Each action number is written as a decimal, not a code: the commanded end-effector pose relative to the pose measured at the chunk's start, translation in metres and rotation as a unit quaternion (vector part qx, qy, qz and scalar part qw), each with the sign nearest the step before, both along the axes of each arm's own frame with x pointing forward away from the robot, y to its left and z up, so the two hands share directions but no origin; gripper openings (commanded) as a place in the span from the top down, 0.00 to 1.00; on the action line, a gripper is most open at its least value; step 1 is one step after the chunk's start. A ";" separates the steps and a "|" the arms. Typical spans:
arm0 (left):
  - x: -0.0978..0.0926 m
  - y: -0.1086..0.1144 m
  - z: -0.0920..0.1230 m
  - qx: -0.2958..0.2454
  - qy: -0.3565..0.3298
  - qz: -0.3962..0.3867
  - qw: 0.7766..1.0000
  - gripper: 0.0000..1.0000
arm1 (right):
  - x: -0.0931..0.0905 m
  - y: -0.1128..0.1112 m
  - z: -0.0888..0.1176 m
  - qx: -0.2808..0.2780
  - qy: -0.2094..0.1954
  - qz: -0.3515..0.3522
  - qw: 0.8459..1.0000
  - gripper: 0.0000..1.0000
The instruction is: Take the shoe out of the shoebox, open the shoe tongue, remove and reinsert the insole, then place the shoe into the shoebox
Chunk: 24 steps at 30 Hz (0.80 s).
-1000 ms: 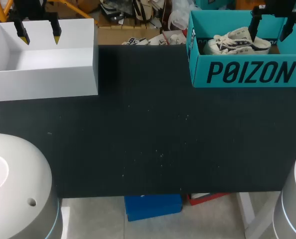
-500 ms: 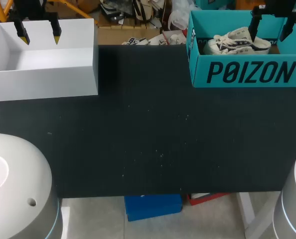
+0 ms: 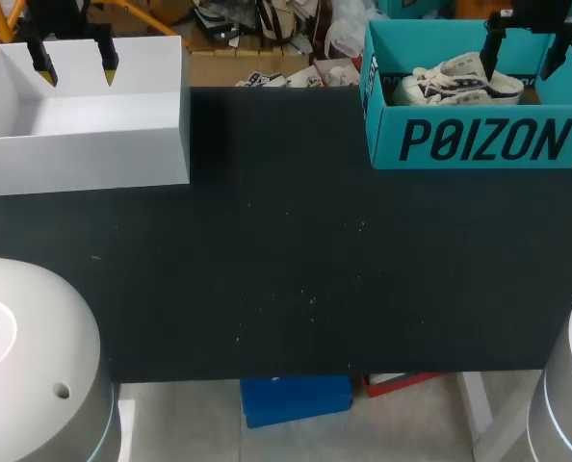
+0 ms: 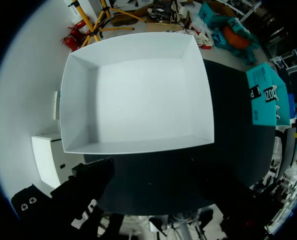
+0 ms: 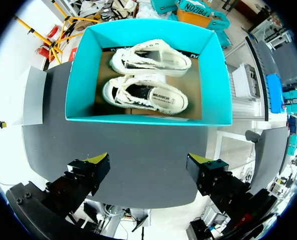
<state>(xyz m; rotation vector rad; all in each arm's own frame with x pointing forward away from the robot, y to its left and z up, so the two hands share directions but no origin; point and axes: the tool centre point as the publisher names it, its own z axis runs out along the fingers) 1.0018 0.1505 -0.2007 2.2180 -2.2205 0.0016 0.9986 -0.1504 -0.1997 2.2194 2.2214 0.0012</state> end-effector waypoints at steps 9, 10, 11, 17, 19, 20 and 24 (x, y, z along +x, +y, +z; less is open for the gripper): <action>0.000 0.000 0.001 0.001 0.001 0.000 1.000 0.00 | -0.003 -0.017 0.016 0.031 -0.025 0.418 0.908 0.00; 0.000 0.000 0.001 0.001 0.001 0.000 1.000 0.00 | -0.011 -0.023 0.023 0.048 -0.007 0.496 0.867 0.00; 0.000 0.000 0.001 0.001 0.001 0.000 1.000 0.00 | -0.011 -0.023 0.023 0.048 -0.007 0.496 0.867 0.00; 0.000 0.000 0.001 0.001 0.001 0.000 1.000 0.00 | -0.011 -0.023 0.023 0.048 -0.007 0.496 0.867 0.00; 0.000 0.000 0.001 0.001 0.001 0.000 1.000 0.00 | -0.011 -0.023 0.023 0.048 -0.007 0.496 0.867 0.00; 0.000 0.000 0.001 0.001 0.001 0.000 1.000 0.00 | -0.011 -0.023 0.023 0.048 -0.007 0.496 0.867 0.00; 0.000 0.000 0.001 0.001 0.001 0.000 1.000 0.00 | -0.011 -0.023 0.023 0.048 -0.007 0.496 0.867 0.00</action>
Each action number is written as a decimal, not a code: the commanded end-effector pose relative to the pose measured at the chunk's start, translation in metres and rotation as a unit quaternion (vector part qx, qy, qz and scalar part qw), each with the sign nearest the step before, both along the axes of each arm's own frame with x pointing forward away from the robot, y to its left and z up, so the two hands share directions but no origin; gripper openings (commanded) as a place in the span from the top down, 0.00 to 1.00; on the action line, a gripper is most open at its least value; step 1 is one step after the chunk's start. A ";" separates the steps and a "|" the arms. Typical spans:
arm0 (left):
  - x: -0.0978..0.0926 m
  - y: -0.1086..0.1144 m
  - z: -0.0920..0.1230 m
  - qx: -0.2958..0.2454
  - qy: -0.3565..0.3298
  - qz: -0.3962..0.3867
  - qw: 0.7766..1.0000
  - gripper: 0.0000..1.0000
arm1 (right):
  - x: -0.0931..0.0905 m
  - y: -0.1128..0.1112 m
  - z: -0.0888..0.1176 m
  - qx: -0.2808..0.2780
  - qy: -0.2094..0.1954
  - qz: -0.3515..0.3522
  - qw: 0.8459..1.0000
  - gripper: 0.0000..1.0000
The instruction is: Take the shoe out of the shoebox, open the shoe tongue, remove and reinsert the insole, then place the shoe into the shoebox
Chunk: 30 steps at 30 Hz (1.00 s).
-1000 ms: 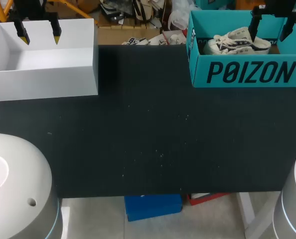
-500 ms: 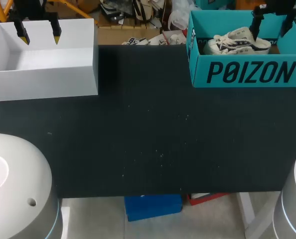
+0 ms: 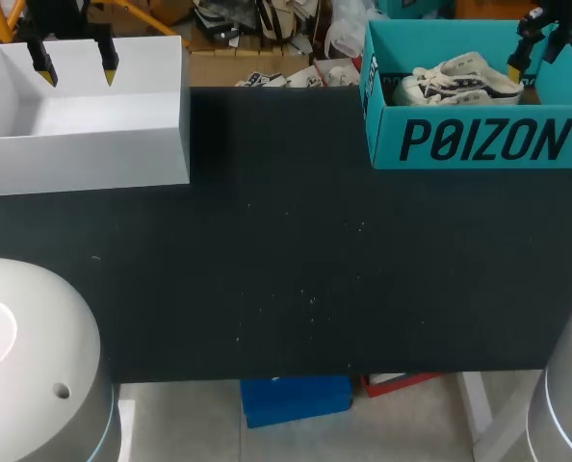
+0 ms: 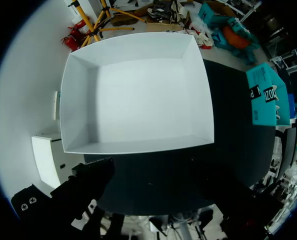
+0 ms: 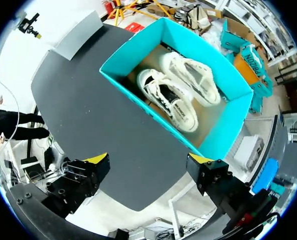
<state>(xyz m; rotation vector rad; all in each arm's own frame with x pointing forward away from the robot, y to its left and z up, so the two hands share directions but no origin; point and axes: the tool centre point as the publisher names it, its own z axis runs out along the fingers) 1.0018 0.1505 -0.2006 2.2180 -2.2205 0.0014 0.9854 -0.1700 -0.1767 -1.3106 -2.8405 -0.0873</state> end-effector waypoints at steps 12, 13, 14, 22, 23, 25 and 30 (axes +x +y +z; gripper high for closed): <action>0.000 0.000 0.001 0.001 0.001 0.000 1.000 0.00 | 0.026 0.009 -0.001 -0.030 0.002 0.363 0.931 0.00; 0.000 0.000 0.001 0.001 0.001 0.000 1.000 0.00 | 0.028 0.010 -0.003 -0.032 0.000 0.370 0.929 0.00; 0.000 0.000 0.001 0.001 0.001 0.000 1.000 0.00 | 0.032 0.011 -0.005 -0.033 -0.004 0.374 0.927 0.00; 0.000 0.000 0.001 0.001 0.001 0.000 1.000 0.00 | 0.063 0.023 -0.027 -0.051 -0.034 0.389 0.919 0.00; 0.000 0.000 0.001 0.001 0.001 0.000 1.000 0.00 | 0.066 0.025 -0.030 -0.053 -0.037 0.390 0.918 0.00; 0.000 0.000 0.001 0.001 0.001 0.000 1.000 0.00 | 0.075 0.029 -0.037 -0.054 -0.044 0.389 0.918 0.01; 0.000 0.000 0.001 0.001 0.001 0.000 1.000 0.00 | 0.095 0.033 -0.054 -0.062 -0.057 0.389 0.917 0.40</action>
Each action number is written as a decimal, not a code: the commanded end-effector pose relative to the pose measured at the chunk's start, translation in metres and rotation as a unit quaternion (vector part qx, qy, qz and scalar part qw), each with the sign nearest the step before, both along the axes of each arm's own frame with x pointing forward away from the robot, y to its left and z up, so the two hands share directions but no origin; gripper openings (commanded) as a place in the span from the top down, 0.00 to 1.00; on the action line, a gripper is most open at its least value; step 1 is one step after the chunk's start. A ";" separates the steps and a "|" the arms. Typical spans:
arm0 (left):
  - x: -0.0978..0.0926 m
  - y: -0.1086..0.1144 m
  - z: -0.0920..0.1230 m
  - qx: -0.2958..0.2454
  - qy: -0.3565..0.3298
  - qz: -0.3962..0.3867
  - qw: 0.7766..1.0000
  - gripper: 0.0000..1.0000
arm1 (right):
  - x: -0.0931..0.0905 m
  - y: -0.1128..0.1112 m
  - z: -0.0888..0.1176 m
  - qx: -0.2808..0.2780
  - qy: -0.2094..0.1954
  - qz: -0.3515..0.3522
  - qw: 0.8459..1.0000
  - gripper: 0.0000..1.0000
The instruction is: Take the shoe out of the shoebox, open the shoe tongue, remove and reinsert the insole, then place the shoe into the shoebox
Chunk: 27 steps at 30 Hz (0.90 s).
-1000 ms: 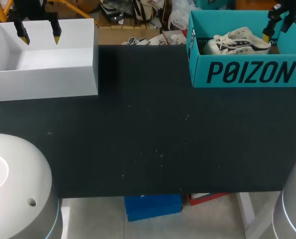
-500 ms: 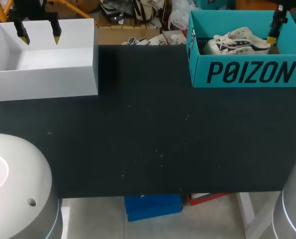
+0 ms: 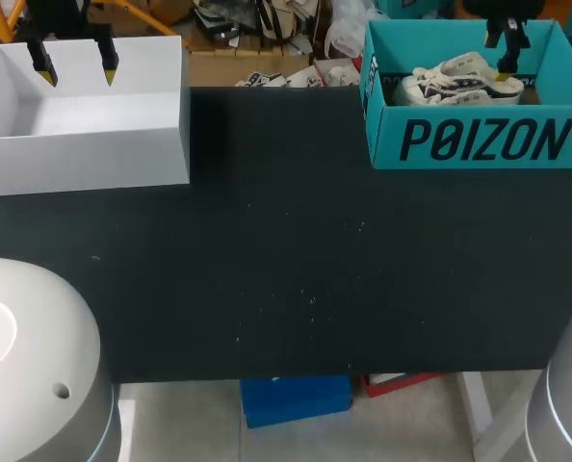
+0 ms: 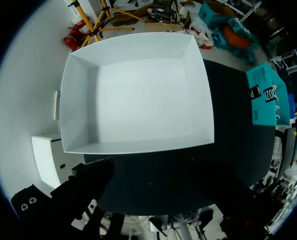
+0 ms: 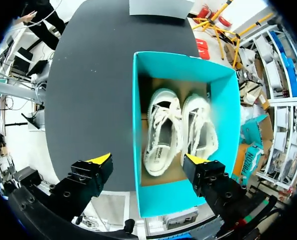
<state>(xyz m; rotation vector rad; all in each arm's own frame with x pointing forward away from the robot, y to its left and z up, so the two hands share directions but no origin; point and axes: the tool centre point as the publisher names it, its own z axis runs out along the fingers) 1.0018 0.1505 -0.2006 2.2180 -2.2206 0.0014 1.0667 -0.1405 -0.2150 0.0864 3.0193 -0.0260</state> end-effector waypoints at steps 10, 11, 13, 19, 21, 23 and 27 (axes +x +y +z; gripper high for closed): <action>0.000 0.000 0.001 0.001 0.001 0.000 1.000 0.00 | 0.053 0.004 -0.057 -0.003 0.004 -0.011 1.000 0.55; 0.000 0.000 0.001 0.001 0.001 0.000 1.000 0.00 | 0.056 0.003 -0.062 -0.002 0.008 -0.012 1.000 0.53; 0.000 0.000 0.001 0.001 0.001 0.000 1.000 0.00 | 0.061 0.002 -0.071 -0.001 0.013 -0.010 1.000 0.52; 0.000 0.000 0.001 0.001 0.001 0.000 1.000 0.00 | 0.075 -0.002 -0.097 -0.005 0.024 -0.007 1.000 0.54; 0.000 0.000 0.001 0.001 0.001 0.000 1.000 0.00 | 0.079 -0.004 -0.104 -0.005 0.026 -0.006 1.000 0.55; 0.000 0.000 0.001 0.001 0.001 0.000 1.000 0.00 | 0.082 -0.005 -0.110 -0.005 0.028 -0.006 1.000 0.55; 0.000 0.000 0.001 0.001 0.001 0.000 1.000 0.00 | 0.085 -0.010 -0.124 -0.002 0.036 -0.012 0.999 0.56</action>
